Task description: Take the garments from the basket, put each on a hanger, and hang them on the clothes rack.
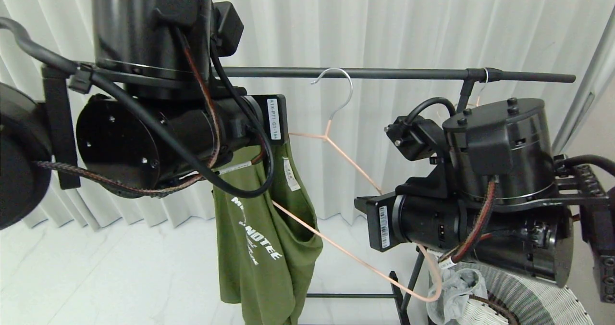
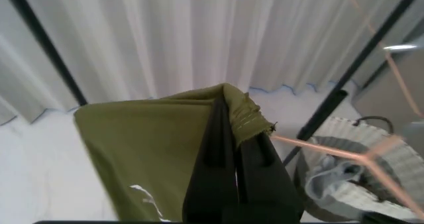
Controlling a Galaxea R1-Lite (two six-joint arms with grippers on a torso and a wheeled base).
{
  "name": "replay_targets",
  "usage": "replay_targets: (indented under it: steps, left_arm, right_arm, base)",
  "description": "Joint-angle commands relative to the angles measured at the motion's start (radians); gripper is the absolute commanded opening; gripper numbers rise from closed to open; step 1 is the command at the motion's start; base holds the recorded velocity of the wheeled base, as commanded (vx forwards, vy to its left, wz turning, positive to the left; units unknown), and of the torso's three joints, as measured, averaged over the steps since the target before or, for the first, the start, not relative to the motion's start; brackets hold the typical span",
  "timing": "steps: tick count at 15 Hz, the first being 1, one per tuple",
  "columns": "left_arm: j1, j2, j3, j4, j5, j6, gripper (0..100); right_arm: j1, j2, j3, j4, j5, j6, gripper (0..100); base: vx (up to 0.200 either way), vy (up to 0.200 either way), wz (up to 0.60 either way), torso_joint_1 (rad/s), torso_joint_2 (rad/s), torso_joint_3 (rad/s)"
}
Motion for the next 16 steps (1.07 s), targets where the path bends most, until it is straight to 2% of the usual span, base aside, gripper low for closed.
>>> replay_targets:
  steps: [1, 12, 14, 16]
  left_arm:
    - [-0.023, -0.015, -0.004, 0.000, 0.001, 0.001, 0]
    - [-0.145, -0.046, 0.014, 0.000, -0.001, 0.005, 0]
    - [-0.147, -0.054, 0.062, -0.006, -0.007, 0.048, 0]
    - [-0.167, -0.054, 0.062, -0.006, -0.009, 0.077, 0]
  right_arm:
    - [0.001, 0.020, -0.009, 0.000, 0.000, 0.000, 0]
    - [-0.001, 0.045, -0.033, -0.026, 0.000, 0.000, 0]
    - [0.001, 0.014, -0.026, -0.029, -0.001, -0.003, 0]
    - [0.002, -0.006, -0.027, -0.031, -0.003, -0.017, 0]
  base:
    - [0.000, 0.000, 0.00, 0.000, 0.00, 0.000]
    - [0.000, 0.000, 0.00, 0.000, 0.00, 0.000]
    - [0.000, 0.000, 0.00, 0.000, 0.00, 0.000]
    - [0.000, 0.000, 0.00, 0.000, 0.00, 0.000]
